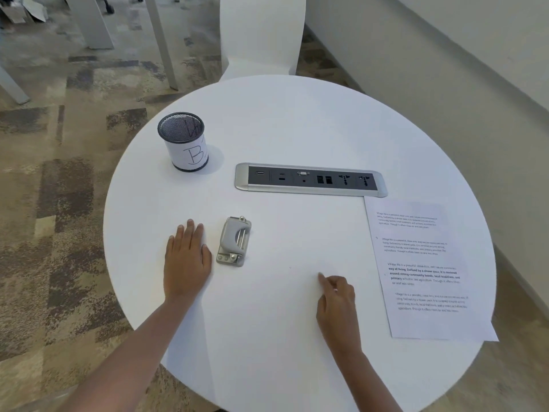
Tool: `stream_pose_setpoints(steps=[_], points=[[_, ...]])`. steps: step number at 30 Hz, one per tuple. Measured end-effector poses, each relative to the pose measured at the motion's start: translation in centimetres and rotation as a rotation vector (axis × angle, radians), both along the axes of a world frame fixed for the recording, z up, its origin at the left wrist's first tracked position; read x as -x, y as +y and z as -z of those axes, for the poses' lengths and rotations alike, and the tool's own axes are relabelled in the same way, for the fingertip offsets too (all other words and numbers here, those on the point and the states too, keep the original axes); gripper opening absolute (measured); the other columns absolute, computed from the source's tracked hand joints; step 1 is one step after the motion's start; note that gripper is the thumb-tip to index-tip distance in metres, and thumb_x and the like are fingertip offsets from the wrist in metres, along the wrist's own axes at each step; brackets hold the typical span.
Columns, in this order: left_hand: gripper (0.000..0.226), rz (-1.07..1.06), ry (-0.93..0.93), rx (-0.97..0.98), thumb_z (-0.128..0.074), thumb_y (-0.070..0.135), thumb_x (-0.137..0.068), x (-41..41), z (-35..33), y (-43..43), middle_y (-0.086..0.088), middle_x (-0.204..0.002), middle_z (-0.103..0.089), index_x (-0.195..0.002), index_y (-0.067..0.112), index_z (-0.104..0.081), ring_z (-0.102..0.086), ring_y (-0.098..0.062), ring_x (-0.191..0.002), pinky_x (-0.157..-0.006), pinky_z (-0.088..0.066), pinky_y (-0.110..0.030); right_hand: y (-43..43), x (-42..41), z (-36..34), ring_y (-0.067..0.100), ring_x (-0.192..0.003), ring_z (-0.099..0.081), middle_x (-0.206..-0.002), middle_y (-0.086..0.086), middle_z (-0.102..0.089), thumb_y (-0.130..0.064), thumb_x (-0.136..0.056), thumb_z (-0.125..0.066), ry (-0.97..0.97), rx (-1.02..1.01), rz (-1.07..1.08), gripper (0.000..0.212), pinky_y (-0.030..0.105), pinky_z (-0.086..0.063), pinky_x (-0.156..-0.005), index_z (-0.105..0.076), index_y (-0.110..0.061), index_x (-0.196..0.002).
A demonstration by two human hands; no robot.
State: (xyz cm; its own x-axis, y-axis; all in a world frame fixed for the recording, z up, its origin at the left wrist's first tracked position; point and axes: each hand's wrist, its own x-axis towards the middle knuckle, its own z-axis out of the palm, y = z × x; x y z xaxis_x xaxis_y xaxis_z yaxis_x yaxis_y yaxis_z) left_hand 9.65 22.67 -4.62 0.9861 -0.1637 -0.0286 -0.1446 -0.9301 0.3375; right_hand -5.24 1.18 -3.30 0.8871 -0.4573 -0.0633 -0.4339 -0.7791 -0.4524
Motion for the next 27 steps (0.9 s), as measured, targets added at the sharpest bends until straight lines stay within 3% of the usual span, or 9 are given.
stream_pose_setpoints(steps=[3, 6, 9, 21, 24, 27], points=[[0.061, -0.005, -0.006, 0.005, -0.021, 0.024, -0.082, 0.1, 0.0, 0.0, -0.026, -0.135, -0.051, -0.125, -0.004, -0.054, -0.048, -0.043, -0.125, -0.103, -0.038, -0.055, 0.6, -0.7, -0.2, 0.024, -0.098, -0.048, -0.107, 0.012, -0.057, 0.005, -0.088, -0.043, -0.063, -0.11, 0.07, 0.035, 0.016, -0.035, -0.08, -0.06, -0.004, -0.118], [0.063, -0.005, -0.019, 0.014, -0.019, 0.025, -0.081, 0.1, -0.1, -0.1, -0.026, -0.136, -0.05, -0.125, -0.004, -0.054, -0.047, -0.043, -0.125, -0.104, -0.036, -0.054, 0.4, -1.3, -0.4, 0.027, -0.099, -0.055, -0.104, 0.014, -0.061, 0.005, -0.087, -0.047, -0.137, -0.246, 0.224, 0.027, 0.018, -0.037, -0.082, -0.065, -0.002, -0.105], [0.064, -0.009, -0.027, 0.024, -0.018, 0.027, -0.081, 0.2, -0.1, 0.0, -0.026, -0.137, -0.049, -0.125, -0.004, -0.053, -0.046, -0.043, -0.127, -0.105, -0.035, -0.054, 0.0, -1.6, -0.5, 0.026, -0.094, -0.058, -0.101, 0.014, -0.06, 0.0, -0.087, -0.05, -0.128, -0.288, 0.282, 0.022, 0.016, -0.036, -0.076, -0.066, -0.003, -0.102], [0.06, -0.007, -0.022, 0.05, -0.023, 0.023, -0.081, 0.2, -0.1, 0.0, -0.027, -0.133, -0.053, -0.122, -0.005, -0.056, -0.049, -0.044, -0.123, -0.102, -0.038, -0.055, 0.6, -2.4, -1.0, 0.026, -0.093, -0.054, -0.097, 0.011, -0.059, -0.011, -0.09, -0.053, 0.002, -0.104, 0.184, 0.017, 0.027, -0.041, -0.07, -0.066, -0.001, -0.097], [0.057, 0.002, -0.007, 0.04, -0.024, 0.022, -0.082, 0.1, -0.2, 0.0, -0.027, -0.131, -0.054, -0.121, -0.005, -0.056, -0.051, -0.044, -0.121, -0.1, -0.04, -0.055, 0.6, -3.0, -1.3, 0.028, -0.087, -0.053, -0.091, 0.012, -0.058, -0.01, -0.091, -0.05, 0.055, -0.041, 0.164, 0.018, 0.033, -0.043, -0.068, -0.064, 0.002, -0.086], [0.055, 0.01, 0.003, 0.022, -0.026, 0.02, -0.083, 0.0, -0.1, 0.1, -0.027, -0.129, -0.056, -0.12, -0.005, -0.057, -0.053, -0.044, -0.119, -0.098, -0.042, -0.055, 0.8, -3.7, -1.8, 0.025, -0.076, -0.045, -0.08, 0.008, -0.047, -0.007, -0.091, -0.045, 0.145, 0.038, 0.129, 0.024, 0.032, -0.034, -0.06, -0.049, -0.003, -0.068]])
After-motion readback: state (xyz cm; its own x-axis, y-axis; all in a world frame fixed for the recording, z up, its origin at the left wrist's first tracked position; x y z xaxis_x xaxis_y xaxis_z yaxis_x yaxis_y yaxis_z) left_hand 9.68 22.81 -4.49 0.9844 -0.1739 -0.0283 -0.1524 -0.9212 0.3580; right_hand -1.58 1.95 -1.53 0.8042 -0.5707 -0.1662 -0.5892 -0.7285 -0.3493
